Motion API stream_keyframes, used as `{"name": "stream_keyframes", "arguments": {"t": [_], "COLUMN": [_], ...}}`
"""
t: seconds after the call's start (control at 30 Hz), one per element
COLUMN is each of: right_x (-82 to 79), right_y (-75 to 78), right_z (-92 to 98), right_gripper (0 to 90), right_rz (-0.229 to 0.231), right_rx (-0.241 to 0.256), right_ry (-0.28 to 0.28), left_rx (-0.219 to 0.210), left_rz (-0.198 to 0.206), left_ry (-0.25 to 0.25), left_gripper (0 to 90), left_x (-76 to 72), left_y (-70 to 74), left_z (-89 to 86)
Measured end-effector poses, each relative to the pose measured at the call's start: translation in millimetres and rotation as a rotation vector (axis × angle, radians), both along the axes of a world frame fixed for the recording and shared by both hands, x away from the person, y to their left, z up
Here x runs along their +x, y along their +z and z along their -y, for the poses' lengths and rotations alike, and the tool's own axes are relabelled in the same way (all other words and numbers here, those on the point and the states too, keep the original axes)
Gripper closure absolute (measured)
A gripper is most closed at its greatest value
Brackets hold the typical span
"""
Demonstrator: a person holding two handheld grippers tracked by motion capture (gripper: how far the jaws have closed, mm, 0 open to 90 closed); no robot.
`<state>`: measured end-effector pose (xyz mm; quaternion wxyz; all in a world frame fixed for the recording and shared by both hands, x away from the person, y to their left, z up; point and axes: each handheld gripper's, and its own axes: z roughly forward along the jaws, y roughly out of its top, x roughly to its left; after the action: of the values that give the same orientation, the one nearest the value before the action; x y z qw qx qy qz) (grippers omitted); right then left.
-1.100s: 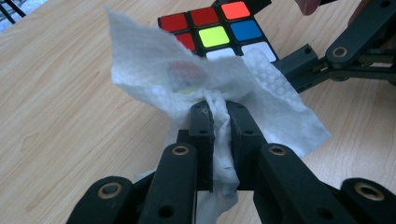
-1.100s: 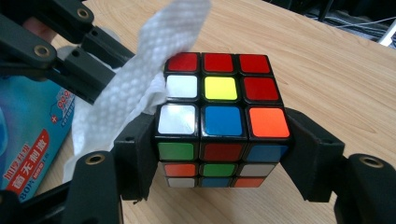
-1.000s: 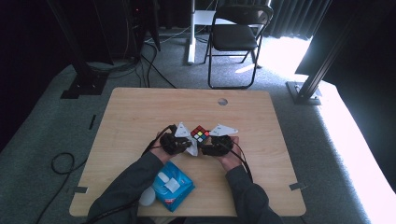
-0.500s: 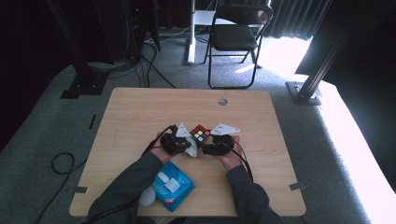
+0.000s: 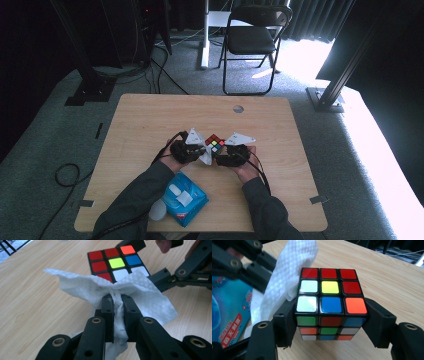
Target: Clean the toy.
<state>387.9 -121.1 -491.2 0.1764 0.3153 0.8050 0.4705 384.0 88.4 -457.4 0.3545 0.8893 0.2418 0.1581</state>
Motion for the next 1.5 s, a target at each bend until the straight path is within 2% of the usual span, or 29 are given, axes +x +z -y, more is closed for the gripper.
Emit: {"name": "stream_keyframes", "arguments": {"t": [0.6,0.97,1.23,1.43,1.5], "right_x": [0.2,0.2,1.3,1.2,1.5], "right_y": [5.7,9.3,8.9,9.6,10.3], "right_z": [-0.8,-2.6,-0.4,1.1,1.3], "right_gripper": [34.3,34.3,34.2,34.3,34.2], "right_rz": [-0.011,-0.023,-0.024,-0.028,-0.039], "right_rx": [0.02,0.035,0.043,0.049,0.065], "right_ry": [-0.042,-0.084,-0.121,-0.127,-0.114], "left_rx": [0.033,0.048,0.04,0.038,0.043], "left_rz": [-0.016,-0.006,-0.001,-0.003,-0.002], "left_ry": [-0.027,-0.045,-0.075,-0.075,-0.072], "left_gripper": [81.9,81.9,81.9,81.9,81.8], "left_x": [-1.1,-4.3,-8.4,-6.7,-5.3], "left_y": [-8.0,-7.1,-5.0,-5.8,-6.8], "left_z": [10.6,16.3,22.1,22.9,21.7]}}
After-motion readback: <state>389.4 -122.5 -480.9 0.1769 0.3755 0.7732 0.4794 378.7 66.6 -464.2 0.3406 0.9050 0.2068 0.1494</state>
